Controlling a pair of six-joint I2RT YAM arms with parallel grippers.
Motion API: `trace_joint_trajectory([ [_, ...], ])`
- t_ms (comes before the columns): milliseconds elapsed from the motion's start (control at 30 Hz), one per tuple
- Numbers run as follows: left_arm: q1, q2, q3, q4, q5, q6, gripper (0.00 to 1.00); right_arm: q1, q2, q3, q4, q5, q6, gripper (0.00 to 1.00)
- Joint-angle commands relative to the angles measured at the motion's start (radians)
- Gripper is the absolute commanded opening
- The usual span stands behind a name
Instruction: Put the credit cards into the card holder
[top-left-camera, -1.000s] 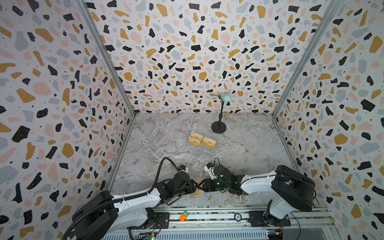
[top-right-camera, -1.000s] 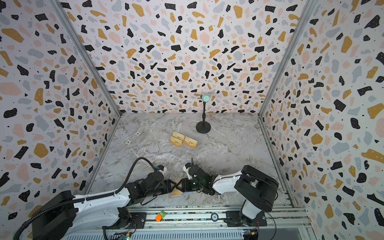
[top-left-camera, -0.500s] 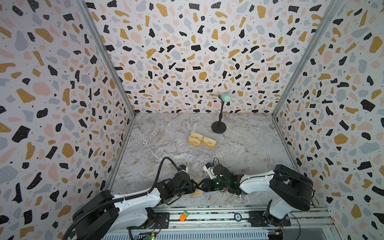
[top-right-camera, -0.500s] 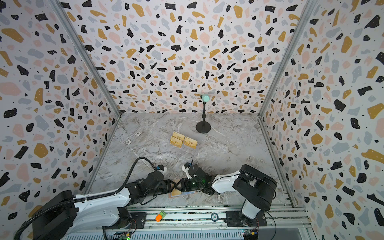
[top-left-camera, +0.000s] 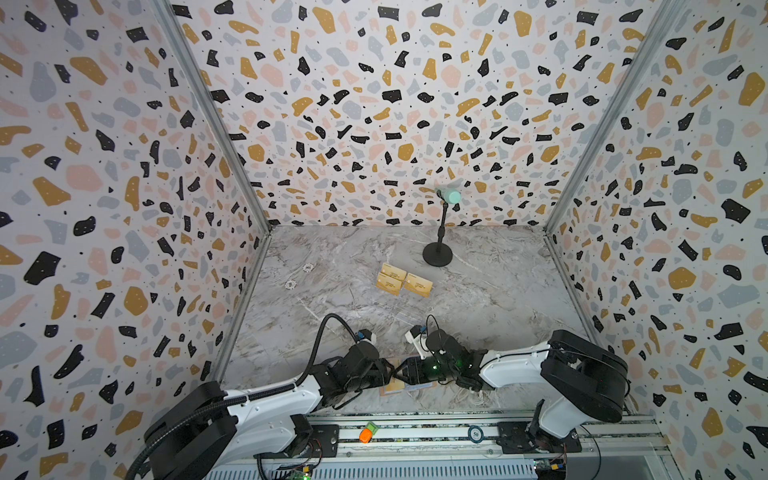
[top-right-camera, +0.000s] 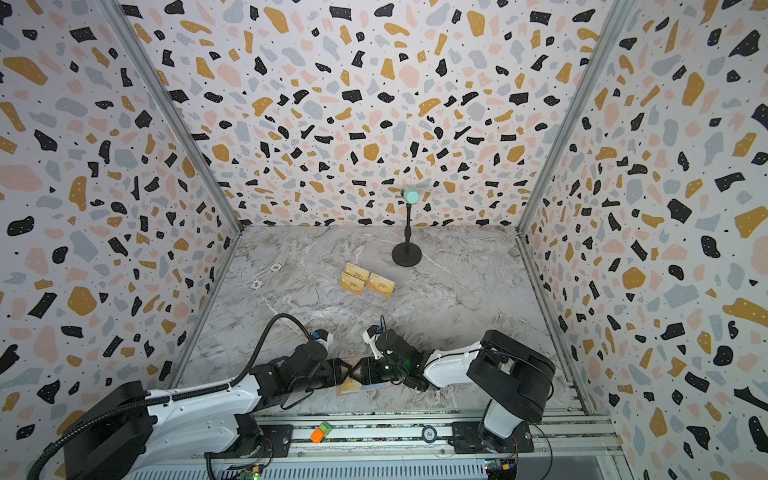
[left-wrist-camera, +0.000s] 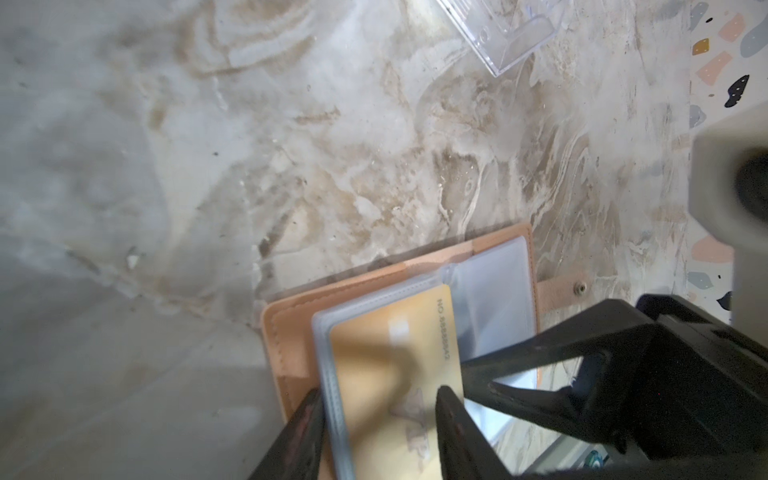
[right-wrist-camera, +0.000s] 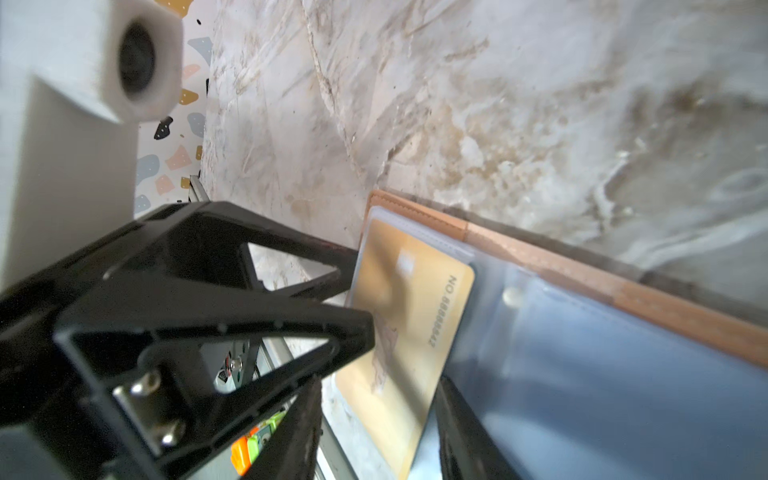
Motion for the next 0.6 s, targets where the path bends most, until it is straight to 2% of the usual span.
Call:
trace_joint_trajectory([
  [0,0.035,-0.033,0.042,-0.111,0.004,0.059,0.49,-0.003,-0.07,0.028,-0.128,0.047,-0.055,0.46],
  [167,0.071,-0.084,0.065,-0.196,0.003,0.084,0.54,-0.05,-0.096,0.043,-0.198,0.047,-0.107,0.44],
  [267,0.075,-0.092,0.067,-0.201,0.016,0.083,0.56,-0.074,-0.07,0.078,-0.212,0.014,-0.143,0.38],
  [433,0.095,-0.082,0.053,-0.19,0.049,0.075,0.57,-0.073,0.001,0.146,-0.225,-0.039,-0.182,0.2],
  [567,0.12,-0.057,0.042,-0.158,0.092,0.075,0.57,-0.073,0.03,0.164,-0.253,-0.042,-0.209,0.12],
])
